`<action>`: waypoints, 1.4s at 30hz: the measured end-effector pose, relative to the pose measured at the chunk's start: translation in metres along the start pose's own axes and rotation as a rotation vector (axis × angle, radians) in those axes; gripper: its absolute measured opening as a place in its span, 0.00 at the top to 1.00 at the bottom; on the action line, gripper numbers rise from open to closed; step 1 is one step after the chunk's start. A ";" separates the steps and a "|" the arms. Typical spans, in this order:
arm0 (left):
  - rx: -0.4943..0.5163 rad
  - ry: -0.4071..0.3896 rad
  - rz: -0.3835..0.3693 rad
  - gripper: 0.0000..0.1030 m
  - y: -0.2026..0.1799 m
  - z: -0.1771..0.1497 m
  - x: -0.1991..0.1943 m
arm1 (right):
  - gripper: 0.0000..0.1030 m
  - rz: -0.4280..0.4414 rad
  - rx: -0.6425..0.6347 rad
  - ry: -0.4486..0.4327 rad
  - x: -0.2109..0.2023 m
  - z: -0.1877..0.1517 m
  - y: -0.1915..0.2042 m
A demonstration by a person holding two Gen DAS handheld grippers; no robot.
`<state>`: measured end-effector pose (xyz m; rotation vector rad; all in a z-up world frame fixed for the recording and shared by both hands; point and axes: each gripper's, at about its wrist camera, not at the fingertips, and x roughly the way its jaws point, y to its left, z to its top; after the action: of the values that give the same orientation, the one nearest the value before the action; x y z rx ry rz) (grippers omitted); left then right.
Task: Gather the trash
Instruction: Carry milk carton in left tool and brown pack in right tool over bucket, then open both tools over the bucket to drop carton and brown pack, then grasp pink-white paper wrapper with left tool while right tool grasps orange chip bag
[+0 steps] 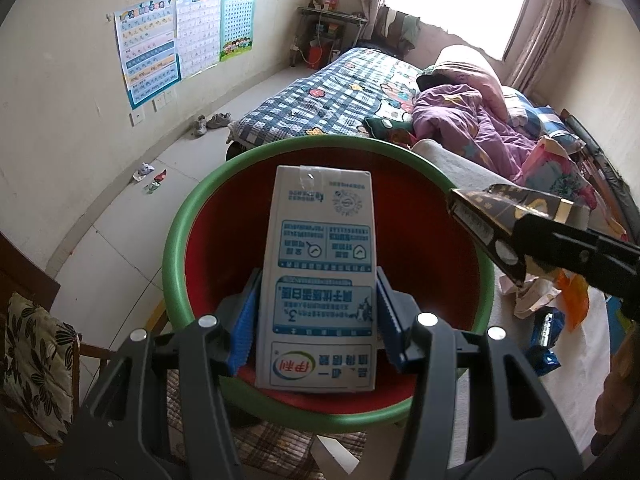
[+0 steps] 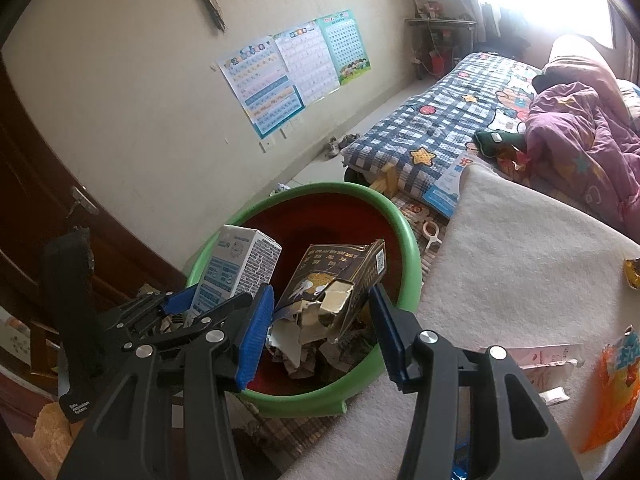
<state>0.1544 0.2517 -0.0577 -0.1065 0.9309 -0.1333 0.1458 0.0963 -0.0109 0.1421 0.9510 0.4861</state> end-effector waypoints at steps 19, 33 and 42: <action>-0.015 0.012 0.019 0.40 0.003 -0.006 0.002 | 0.44 0.054 0.007 -0.030 -0.015 -0.004 0.005; 0.033 0.007 0.009 0.36 -0.028 -0.012 -0.002 | 0.32 -0.145 0.088 -0.060 -0.078 -0.059 -0.074; 0.115 0.002 -0.033 0.36 -0.072 -0.013 -0.008 | 0.18 -0.523 0.221 0.011 -0.087 -0.083 -0.203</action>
<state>0.1344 0.1815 -0.0480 -0.0155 0.9222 -0.2173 0.1051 -0.1306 -0.0607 0.0845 1.0064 -0.1011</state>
